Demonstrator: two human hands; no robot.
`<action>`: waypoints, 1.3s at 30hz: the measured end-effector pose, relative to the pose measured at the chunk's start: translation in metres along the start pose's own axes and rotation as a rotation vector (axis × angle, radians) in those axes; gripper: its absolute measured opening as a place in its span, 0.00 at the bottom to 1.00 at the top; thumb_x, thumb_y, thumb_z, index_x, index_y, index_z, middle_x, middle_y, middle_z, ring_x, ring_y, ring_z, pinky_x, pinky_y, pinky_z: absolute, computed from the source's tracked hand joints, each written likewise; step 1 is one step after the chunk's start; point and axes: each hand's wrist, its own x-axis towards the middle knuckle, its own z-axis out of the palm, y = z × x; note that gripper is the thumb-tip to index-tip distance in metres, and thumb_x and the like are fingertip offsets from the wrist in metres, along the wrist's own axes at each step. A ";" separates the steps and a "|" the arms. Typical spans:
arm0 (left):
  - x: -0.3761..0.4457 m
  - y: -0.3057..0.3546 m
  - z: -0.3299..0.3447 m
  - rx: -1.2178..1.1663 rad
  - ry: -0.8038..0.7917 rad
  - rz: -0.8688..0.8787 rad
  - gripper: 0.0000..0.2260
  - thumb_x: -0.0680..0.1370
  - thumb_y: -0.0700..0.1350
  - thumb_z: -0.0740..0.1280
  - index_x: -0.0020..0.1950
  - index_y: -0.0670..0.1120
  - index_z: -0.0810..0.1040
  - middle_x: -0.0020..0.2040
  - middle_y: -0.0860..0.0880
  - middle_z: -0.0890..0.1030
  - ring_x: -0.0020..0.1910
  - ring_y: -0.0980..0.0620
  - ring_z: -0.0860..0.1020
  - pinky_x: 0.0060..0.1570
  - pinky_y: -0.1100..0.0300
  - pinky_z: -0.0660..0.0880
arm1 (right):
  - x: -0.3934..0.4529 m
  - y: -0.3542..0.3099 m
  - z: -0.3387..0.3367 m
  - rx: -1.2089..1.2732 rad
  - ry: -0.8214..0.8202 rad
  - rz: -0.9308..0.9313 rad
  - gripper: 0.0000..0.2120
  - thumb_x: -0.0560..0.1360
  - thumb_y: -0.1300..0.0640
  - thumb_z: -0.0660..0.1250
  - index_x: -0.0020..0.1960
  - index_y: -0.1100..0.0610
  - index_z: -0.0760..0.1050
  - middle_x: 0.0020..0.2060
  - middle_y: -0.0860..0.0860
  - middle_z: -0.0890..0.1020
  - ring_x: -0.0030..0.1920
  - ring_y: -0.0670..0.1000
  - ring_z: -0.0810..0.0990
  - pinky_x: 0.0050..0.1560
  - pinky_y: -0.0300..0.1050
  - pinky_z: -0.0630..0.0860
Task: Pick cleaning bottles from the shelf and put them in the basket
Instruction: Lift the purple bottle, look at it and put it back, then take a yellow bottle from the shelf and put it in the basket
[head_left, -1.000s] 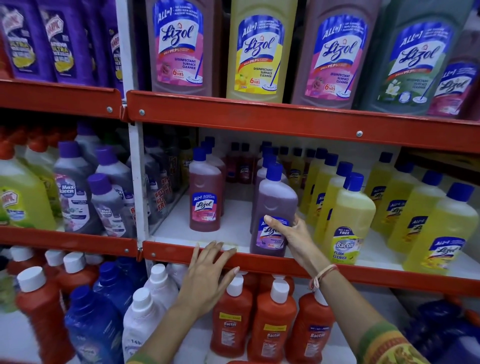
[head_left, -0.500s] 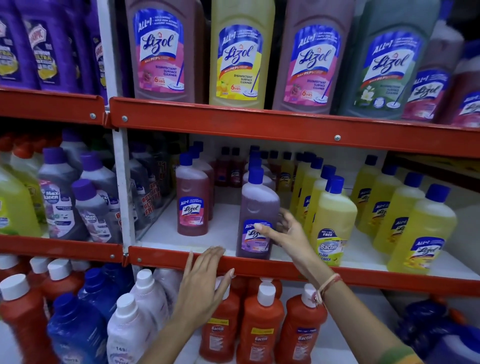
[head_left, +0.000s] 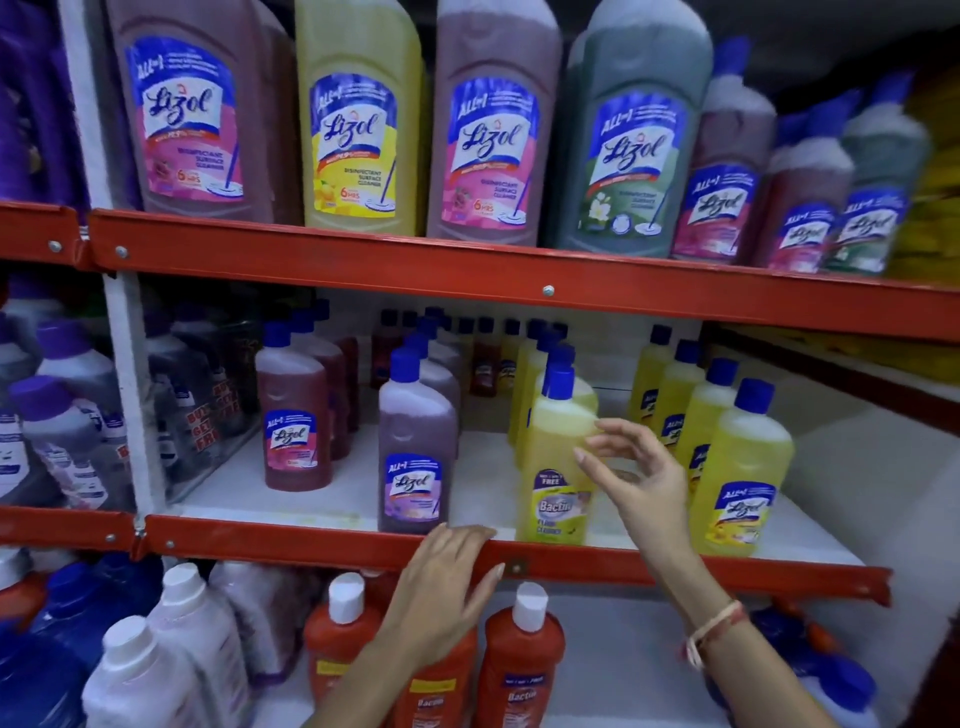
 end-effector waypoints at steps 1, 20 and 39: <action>0.000 0.001 0.003 0.014 -0.001 -0.002 0.16 0.80 0.54 0.58 0.66 0.50 0.70 0.62 0.53 0.77 0.63 0.54 0.73 0.71 0.60 0.57 | 0.003 0.007 -0.004 -0.043 0.020 -0.004 0.20 0.66 0.60 0.78 0.56 0.51 0.77 0.47 0.51 0.82 0.50 0.48 0.80 0.43 0.39 0.81; -0.003 0.008 0.005 -0.037 -0.007 -0.062 0.17 0.79 0.57 0.59 0.66 0.54 0.69 0.60 0.57 0.75 0.63 0.61 0.68 0.74 0.59 0.52 | -0.006 0.032 0.031 -0.325 0.116 -0.041 0.30 0.60 0.38 0.77 0.56 0.44 0.70 0.44 0.44 0.81 0.43 0.48 0.80 0.37 0.43 0.78; -0.001 0.009 -0.003 -0.090 -0.071 -0.059 0.19 0.76 0.52 0.67 0.65 0.49 0.71 0.61 0.52 0.76 0.62 0.53 0.70 0.71 0.52 0.62 | -0.033 -0.073 -0.014 0.615 -0.705 0.264 0.35 0.55 0.48 0.84 0.57 0.61 0.77 0.49 0.55 0.85 0.48 0.57 0.84 0.53 0.55 0.80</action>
